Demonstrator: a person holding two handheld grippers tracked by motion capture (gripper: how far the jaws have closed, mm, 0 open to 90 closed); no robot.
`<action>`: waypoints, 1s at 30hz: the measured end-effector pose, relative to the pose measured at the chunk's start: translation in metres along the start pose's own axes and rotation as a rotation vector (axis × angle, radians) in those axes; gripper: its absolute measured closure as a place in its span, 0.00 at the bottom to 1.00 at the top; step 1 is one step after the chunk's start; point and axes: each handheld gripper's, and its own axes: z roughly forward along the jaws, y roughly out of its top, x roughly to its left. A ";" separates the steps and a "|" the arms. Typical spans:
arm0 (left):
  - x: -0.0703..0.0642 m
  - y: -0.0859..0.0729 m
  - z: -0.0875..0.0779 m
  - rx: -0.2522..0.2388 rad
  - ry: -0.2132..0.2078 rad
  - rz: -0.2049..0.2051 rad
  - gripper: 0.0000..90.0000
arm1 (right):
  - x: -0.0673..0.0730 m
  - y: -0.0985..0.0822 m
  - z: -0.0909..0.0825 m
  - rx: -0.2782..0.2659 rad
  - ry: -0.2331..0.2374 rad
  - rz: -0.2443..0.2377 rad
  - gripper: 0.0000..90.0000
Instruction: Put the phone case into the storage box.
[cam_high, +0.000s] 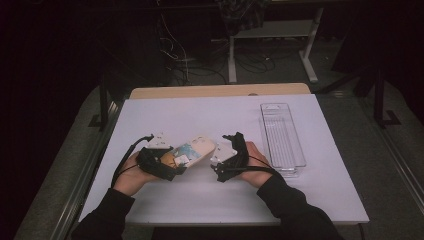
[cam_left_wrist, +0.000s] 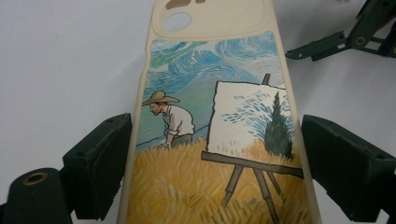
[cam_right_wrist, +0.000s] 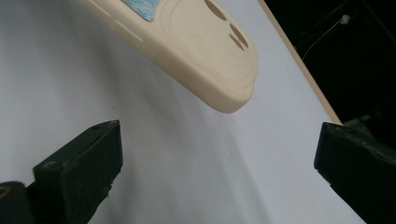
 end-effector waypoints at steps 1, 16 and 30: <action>0.000 0.000 0.000 0.000 0.000 -0.001 0.13 | 0.001 0.000 0.000 0.000 -0.008 -0.005 0.01; -0.002 0.001 0.000 -0.007 -0.012 -0.009 0.13 | 0.001 0.003 -0.004 -0.001 -0.020 -0.064 0.01; 0.009 -0.002 -0.007 -0.002 -0.106 0.093 0.13 | -0.016 0.012 -0.009 0.024 0.123 -0.128 0.01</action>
